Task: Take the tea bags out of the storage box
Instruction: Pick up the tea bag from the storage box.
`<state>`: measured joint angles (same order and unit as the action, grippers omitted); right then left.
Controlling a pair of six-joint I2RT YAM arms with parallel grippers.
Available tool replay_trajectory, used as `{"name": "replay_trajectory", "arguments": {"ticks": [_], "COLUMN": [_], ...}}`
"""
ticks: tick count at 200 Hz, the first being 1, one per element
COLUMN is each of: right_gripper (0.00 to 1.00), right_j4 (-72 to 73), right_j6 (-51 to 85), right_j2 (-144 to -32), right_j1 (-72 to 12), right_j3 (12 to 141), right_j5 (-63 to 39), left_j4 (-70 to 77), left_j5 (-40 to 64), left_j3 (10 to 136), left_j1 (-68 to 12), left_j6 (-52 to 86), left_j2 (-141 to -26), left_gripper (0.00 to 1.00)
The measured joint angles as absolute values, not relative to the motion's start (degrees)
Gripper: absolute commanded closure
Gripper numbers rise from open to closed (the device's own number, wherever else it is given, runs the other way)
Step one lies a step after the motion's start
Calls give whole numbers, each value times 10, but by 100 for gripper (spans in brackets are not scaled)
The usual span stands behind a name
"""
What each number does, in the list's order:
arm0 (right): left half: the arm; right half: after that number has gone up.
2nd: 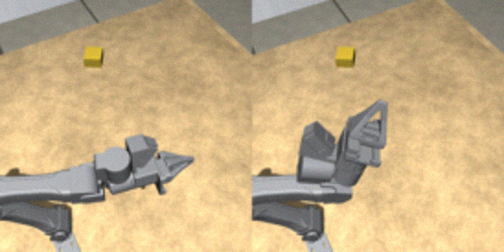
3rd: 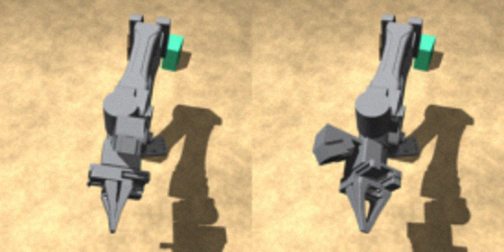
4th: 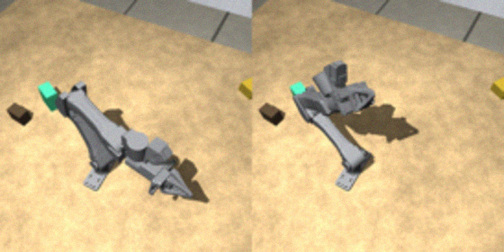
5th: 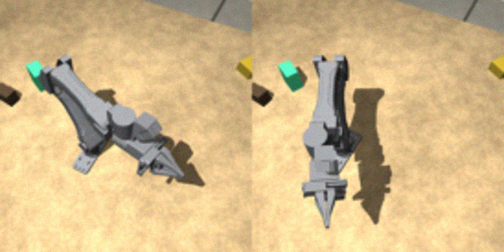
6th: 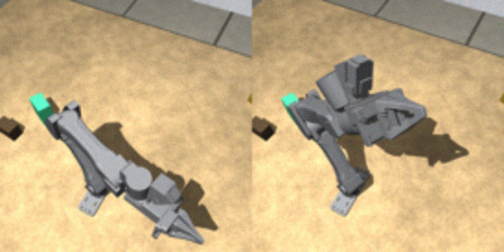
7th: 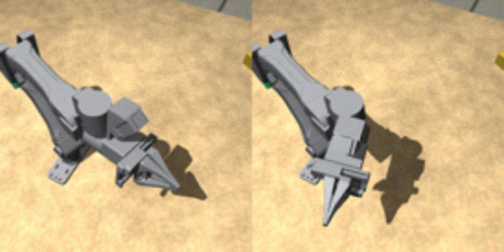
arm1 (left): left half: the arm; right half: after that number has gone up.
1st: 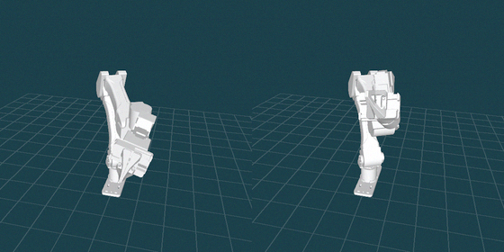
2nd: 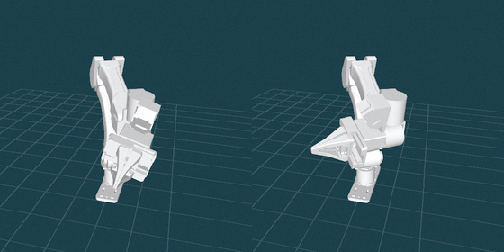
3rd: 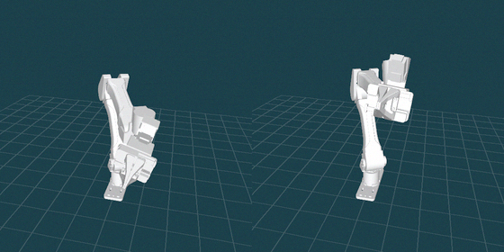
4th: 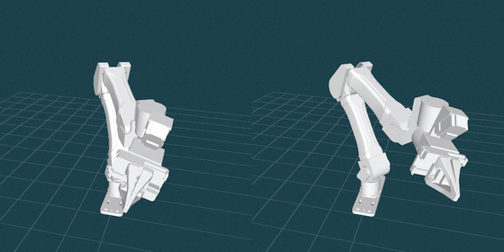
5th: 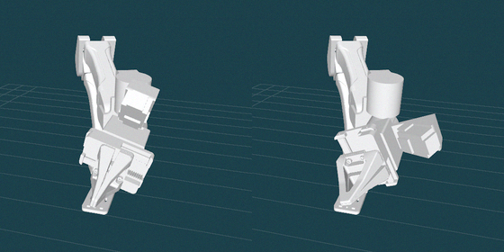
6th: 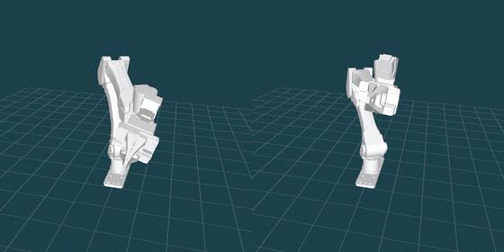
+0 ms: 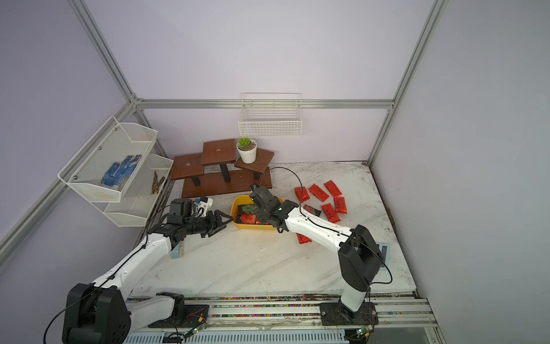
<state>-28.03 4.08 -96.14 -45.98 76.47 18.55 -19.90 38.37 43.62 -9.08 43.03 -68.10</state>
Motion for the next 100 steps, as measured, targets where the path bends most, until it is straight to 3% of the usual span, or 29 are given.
{"name": "replay_trajectory", "arguments": {"ticks": [63,100], "right_gripper": [100,100], "right_j4": [-279,-271], "right_j6": [139,194], "right_j2": [-751,-694], "right_j1": [-402,-385], "right_j3": [575,493], "right_j5": [87,17], "left_j4": [-206,-206], "left_j5": [343,329], "left_j3": [436,436], "left_j1": [-152,-163], "left_j6": [444,452], "left_j2": [-671,-666], "left_gripper": [35,35]}}
